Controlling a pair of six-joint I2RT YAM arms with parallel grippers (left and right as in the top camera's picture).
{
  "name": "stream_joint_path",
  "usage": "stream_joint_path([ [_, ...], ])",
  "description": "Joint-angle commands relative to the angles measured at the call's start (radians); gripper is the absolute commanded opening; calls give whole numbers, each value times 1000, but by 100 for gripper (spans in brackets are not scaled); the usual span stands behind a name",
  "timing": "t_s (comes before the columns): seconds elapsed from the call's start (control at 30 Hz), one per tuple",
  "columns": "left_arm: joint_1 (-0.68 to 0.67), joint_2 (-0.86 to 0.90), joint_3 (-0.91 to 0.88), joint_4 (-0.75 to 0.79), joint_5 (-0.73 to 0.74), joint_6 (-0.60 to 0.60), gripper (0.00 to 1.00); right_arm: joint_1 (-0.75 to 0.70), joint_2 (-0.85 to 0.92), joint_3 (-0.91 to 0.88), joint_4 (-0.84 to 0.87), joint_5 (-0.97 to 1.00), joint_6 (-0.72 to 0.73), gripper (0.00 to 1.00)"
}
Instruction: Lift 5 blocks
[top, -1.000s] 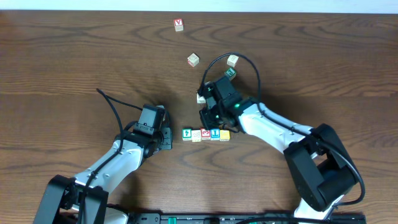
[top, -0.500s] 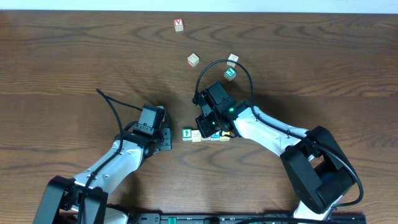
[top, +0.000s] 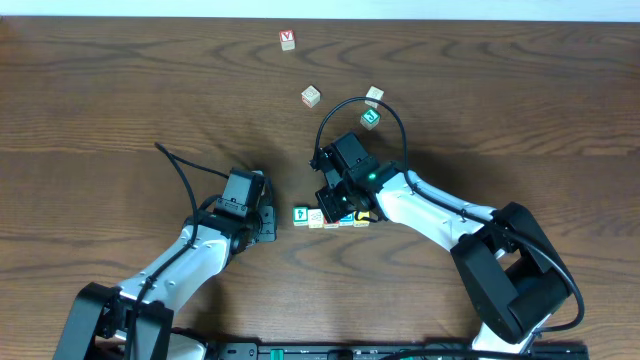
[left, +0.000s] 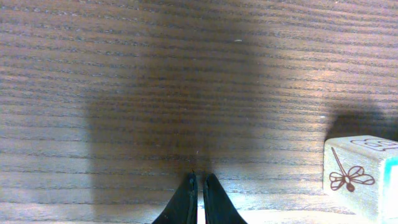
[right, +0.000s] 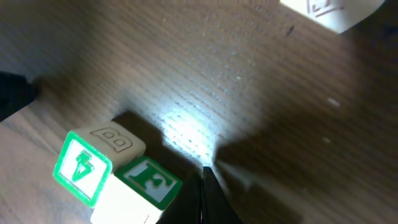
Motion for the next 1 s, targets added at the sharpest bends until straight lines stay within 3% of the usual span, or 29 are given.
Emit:
stream_joint_path([
  [0.0, 4, -1, -13, -14, -17, -4, 7, 7, 4, 15, 19, 65, -7, 1],
  [0.4, 4, -1, -13, -13, -49, -5, 8, 2, 4, 119, 27, -85, -6, 1],
  [0.6, 4, -1, -13, -9, -109, -6, 8, 29, 4, 120, 23, -84, 12, 1],
  [0.77, 4, -2, -13, -6, -198, -93, 7, 47, 4, 120, 24, -84, 45, 1],
  [0.97, 6, -5, -13, -6, -200, -95, 7, 59, 4, 120, 23, -84, 74, 1],
])
